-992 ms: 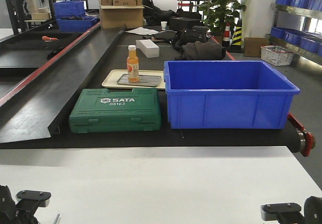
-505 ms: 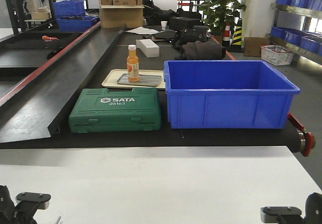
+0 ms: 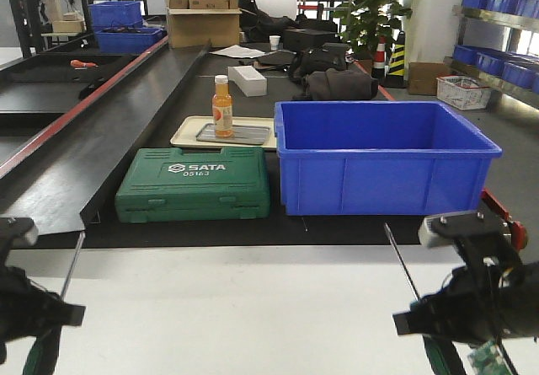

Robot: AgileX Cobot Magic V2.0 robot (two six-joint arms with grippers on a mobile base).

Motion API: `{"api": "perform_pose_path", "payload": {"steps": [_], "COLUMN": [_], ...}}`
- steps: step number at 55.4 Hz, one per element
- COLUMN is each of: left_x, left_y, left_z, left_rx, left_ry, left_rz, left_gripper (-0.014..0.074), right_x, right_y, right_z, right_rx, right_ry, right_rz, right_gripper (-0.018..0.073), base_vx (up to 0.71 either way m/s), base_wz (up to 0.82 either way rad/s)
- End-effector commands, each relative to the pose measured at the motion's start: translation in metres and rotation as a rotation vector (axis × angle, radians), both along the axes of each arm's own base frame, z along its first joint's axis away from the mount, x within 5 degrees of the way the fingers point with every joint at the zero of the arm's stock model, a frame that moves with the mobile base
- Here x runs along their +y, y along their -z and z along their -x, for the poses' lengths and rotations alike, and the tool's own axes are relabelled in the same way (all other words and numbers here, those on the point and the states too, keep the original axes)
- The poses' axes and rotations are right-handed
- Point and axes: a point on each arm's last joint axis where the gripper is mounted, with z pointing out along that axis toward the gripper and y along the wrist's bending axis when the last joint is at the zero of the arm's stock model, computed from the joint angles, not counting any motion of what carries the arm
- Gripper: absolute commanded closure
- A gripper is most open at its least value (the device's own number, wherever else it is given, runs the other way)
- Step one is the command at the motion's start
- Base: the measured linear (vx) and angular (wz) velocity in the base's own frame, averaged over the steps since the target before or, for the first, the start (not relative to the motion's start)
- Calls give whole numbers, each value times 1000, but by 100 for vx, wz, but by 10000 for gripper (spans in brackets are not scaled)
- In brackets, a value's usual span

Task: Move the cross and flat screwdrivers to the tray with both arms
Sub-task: 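Close left gripper on cross screwdriver, right gripper on flat screwdriver, then lift both held screwdrivers upright off the table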

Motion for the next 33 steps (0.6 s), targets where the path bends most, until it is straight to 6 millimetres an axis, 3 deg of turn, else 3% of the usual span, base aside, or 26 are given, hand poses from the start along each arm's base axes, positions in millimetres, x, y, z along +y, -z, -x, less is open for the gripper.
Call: {"api": "perform_pose_path", "payload": {"steps": [1,10,16,33], "left_x": [-1,0,0,-1], "left_y": [-56,-108,-129,-132], "left_z": [19,53,66,69], "left_rx": [-261,-479,-547,-535], "left_ry": [-28,6,21,40], "left_rz": [69,71,67,69], "left_gripper": [597,596,596,596], "right_x": [6,8,6,6], "right_y": [-56,-94,-110,-112], "right_z": [7,16,21,24], "right_rx": [-214,-306,-365,-365], "right_ry": [9,-9,-7,-10], "right_rz": [-72,-100,-111,-111], "right_gripper": [568,568,568,567], "base_vx": [0,0,0,0], "base_wz": [0,0,0,0]}}
